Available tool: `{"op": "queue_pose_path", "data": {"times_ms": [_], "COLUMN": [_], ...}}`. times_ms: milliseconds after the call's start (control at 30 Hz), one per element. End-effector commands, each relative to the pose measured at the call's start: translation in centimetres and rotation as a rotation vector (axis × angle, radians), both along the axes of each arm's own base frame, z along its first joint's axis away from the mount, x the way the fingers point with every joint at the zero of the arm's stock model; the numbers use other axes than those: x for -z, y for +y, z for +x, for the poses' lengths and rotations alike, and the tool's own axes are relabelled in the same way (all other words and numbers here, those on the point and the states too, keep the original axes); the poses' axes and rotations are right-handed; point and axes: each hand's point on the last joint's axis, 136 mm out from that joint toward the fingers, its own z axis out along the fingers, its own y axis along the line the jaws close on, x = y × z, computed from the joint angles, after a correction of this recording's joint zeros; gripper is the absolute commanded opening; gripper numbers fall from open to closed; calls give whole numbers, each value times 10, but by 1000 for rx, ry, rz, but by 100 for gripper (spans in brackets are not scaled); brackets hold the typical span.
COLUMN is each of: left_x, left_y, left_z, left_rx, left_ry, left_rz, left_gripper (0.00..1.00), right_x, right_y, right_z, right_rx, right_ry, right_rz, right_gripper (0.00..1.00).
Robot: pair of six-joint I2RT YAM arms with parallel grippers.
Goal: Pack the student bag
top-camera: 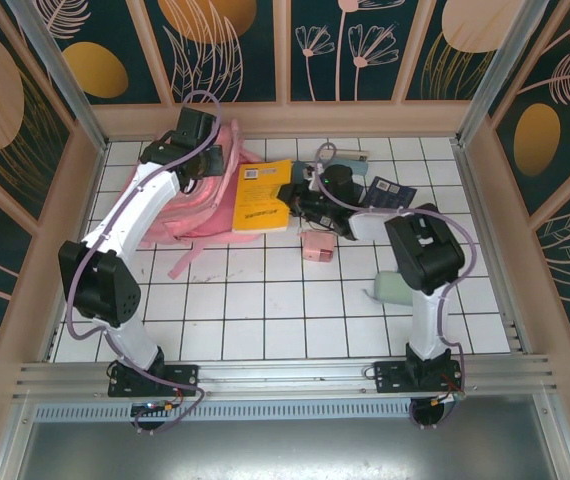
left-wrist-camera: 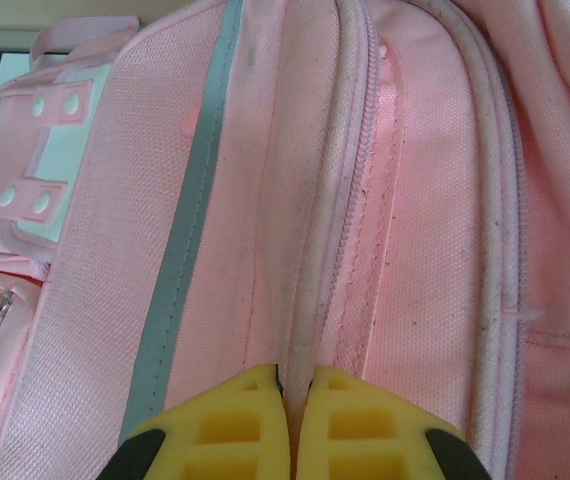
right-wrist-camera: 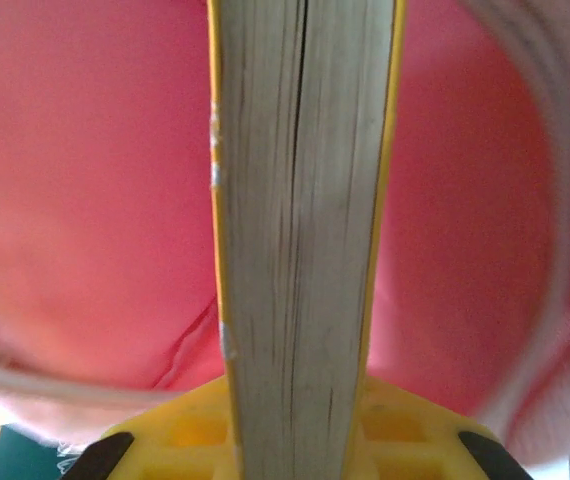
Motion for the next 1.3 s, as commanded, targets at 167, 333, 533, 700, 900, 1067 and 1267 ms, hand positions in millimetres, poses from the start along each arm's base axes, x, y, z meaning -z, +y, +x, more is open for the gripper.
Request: {"op": "queue_pose_path", "data": {"times_ms": [167,333,533,700,900,1067,1267], "left_x": [-60,-59,-61,-58,-55,-52,-47], "left_y": [-6,-8,-13,-19,-14,-7,7], "left_z": [-2,-7,-12,-16,-20,-22,-22], "left_rx": [9,14,24,38,26,3,-38], "left_ry": [-136,-128,-127,-124,-122,-126,-131], "left_rz": [-116,-139,-187,-229,-218,-185,-130], "left_gripper": [0,0,0,0,0,0,0], "right_x": [-38,-25,-17,-15,17,23,3], "right_y": [86,138,176,211,228,228,210], "right_z": [30,43,54,59,62,55,48], "right_rx": [29,18,117,112,102,57,48], "right_ry": [-142,-115,-149,-174,-79,-48,-83], "right_rz": [157,185,192,180,115,99,43], "right_gripper": [0,0,0,0,7,39,58]}}
